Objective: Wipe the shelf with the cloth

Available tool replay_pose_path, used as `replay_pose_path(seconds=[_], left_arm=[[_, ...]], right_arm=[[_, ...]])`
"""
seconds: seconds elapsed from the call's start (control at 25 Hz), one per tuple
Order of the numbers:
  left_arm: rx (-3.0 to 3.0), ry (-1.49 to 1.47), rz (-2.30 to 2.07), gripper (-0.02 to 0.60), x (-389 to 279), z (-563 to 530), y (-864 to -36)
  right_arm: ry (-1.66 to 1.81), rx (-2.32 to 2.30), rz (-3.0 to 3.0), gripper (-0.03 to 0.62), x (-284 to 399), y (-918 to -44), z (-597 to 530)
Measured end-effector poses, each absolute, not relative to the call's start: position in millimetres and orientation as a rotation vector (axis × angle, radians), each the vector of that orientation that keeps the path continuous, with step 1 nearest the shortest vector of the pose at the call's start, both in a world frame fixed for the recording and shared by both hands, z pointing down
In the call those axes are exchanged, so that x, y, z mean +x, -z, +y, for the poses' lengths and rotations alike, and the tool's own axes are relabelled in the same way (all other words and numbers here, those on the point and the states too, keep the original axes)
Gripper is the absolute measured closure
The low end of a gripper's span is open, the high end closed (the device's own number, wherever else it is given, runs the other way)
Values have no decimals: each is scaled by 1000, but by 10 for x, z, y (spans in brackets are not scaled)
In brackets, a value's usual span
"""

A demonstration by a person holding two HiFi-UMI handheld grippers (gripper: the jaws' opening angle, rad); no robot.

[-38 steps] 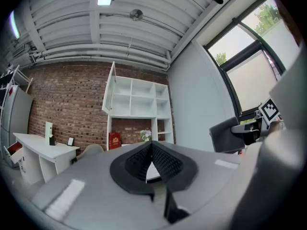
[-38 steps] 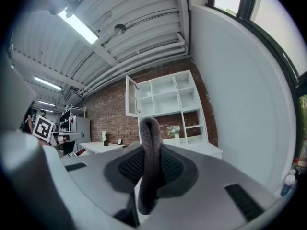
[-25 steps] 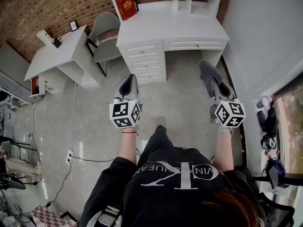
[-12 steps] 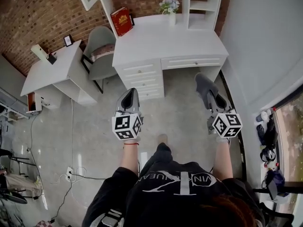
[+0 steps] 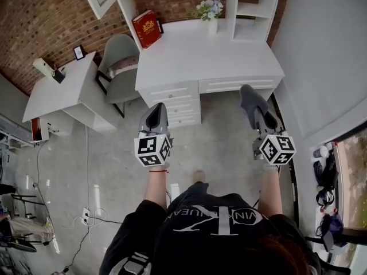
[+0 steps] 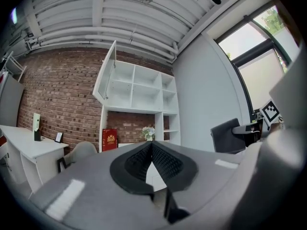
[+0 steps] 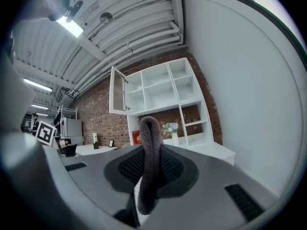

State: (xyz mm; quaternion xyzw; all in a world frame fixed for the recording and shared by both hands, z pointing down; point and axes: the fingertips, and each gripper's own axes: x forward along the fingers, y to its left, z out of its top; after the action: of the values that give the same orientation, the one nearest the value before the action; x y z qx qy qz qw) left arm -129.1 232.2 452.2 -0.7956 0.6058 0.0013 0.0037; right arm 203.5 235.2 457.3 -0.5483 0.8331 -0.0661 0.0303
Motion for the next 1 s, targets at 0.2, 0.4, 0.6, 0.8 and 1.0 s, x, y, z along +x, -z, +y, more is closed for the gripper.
replay_pose_path(seconds=[0.2, 0.4, 0.6, 0.8, 1.0], left_arm=[[-2510, 1, 1865, 571, -1371, 1911, -4457], [-2521, -17, 1831, 571, -1501, 1469, -4412], [-2537, -29, 1796, 571, -1610, 1116, -4398], [-2570, -24, 1788, 571, -1698, 904, -4509], [-2608, -8, 1786, 571, -1720, 775, -4639]], right_arm=[[236, -1714, 2523, 534, 1995, -4544, 1973], [234, -1731, 2490, 534, 1870, -4536, 1581], [216, -1738, 2478, 534, 1711, -4517, 1258], [218, -1741, 2501, 534, 1550, -4558, 1057], [249, -1758, 2509, 534, 1508, -4632, 921]])
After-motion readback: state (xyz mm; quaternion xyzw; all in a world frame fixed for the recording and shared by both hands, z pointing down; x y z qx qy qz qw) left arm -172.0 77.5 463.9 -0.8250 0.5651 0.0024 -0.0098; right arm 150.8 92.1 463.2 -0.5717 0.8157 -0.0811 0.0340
